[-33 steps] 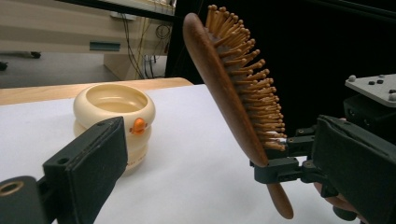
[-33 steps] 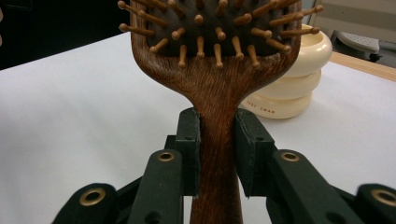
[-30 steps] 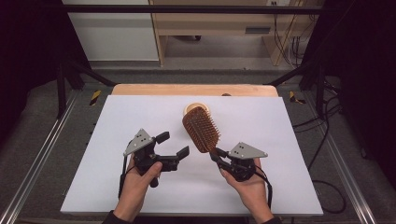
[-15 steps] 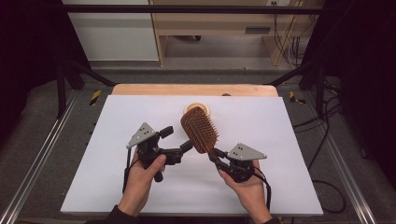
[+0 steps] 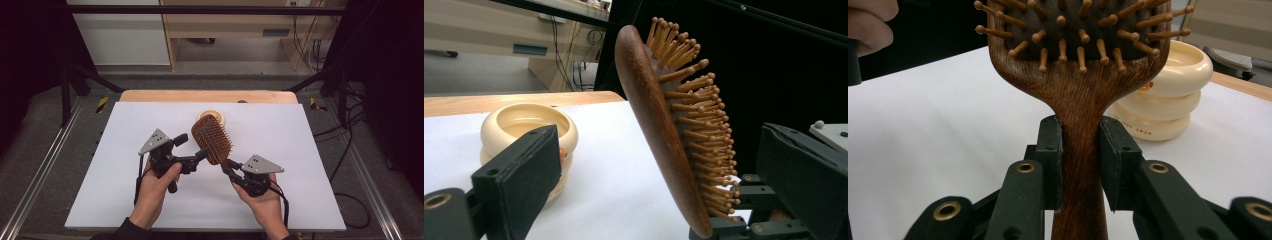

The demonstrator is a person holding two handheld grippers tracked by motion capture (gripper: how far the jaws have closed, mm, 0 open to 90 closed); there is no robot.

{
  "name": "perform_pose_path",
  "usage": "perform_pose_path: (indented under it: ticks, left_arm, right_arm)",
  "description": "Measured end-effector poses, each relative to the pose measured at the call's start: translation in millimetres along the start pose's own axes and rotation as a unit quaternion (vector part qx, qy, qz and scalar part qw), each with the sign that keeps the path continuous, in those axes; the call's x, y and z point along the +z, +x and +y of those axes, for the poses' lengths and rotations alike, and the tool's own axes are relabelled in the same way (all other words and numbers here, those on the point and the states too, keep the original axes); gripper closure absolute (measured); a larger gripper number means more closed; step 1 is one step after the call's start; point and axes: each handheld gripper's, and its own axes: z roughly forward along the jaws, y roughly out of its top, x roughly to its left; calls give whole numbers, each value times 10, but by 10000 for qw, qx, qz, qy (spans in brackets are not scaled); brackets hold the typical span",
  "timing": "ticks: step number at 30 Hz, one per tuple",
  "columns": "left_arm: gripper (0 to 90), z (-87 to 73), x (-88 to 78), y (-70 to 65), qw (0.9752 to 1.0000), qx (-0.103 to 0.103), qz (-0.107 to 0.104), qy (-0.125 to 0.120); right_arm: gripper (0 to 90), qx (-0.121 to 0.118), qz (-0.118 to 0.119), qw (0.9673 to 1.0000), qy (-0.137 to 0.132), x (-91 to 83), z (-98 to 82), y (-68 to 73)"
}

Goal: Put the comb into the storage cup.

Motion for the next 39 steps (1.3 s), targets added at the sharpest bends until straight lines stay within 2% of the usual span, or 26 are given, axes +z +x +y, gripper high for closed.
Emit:
perform_pose_path:
  ticks: [4,7,10,13,19,22,28,39]
  left_arm:
    - [56,32,21,-6,9998,-154,-122,-26]
    - [71,59,36,-19,9998,-153,-129,-3]
    - [109,77,55,-12,9994,-303,-185,-28]
    - [132,97,78,-12,9994,-324,-118,-45]
    - [181,134,114,-45,9991,-360,-195,-59]
    - [197,150,96,-44,9992,-368,-100,-146]
    - [256,172,83,-12,9986,-512,-23,-127]
    - [360,170,100,-5,9977,-656,-90,-115]
  right_arm:
    - [731,-22,-8,10000,19,8,-5,10]
    - [731,-39,-12,10000,-4,3,0,20]
    - [731,-81,-27,10000,-14,2,2,36]
    - [731,-125,-40,9999,-15,7,3,57]
    - [731,-205,-3,9998,-9,24,5,102]
    - [731,-172,-8,9998,-29,33,6,121]
    - [731,-215,-6,9998,-22,39,6,138]
    - [730,-238,-4,9997,-25,43,5,142]
